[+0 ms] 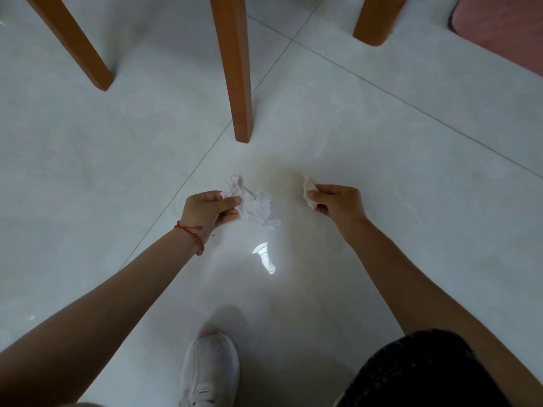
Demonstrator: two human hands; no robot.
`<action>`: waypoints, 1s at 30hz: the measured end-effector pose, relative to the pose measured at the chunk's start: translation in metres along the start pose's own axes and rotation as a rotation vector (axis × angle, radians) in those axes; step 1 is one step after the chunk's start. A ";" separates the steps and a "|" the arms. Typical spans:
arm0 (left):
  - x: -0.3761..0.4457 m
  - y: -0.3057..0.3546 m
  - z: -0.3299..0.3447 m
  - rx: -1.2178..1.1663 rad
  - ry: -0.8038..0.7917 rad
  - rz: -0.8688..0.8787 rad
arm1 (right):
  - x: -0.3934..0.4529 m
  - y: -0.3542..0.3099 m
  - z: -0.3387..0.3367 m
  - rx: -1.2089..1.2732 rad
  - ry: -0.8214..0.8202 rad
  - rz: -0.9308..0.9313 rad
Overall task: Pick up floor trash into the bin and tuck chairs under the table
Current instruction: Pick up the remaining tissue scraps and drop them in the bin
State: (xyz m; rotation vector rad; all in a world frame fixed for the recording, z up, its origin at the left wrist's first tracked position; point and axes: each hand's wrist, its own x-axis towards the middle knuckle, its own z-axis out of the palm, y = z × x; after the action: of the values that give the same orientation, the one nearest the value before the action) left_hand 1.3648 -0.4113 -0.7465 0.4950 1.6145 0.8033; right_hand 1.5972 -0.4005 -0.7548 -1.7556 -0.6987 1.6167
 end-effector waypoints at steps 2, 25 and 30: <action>-0.002 0.003 0.005 0.005 0.000 -0.002 | -0.006 -0.004 -0.006 0.155 -0.026 0.088; -0.169 0.084 0.022 -0.035 -0.103 -0.095 | -0.188 -0.069 -0.040 0.499 0.065 0.392; -0.222 0.117 0.013 -0.046 -0.113 -0.142 | -0.239 -0.103 -0.038 0.540 0.061 0.411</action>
State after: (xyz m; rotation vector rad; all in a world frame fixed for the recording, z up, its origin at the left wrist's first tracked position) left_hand 1.4089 -0.4863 -0.5108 0.3814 1.5059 0.6927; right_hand 1.6153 -0.5170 -0.5197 -1.5880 0.1455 1.7891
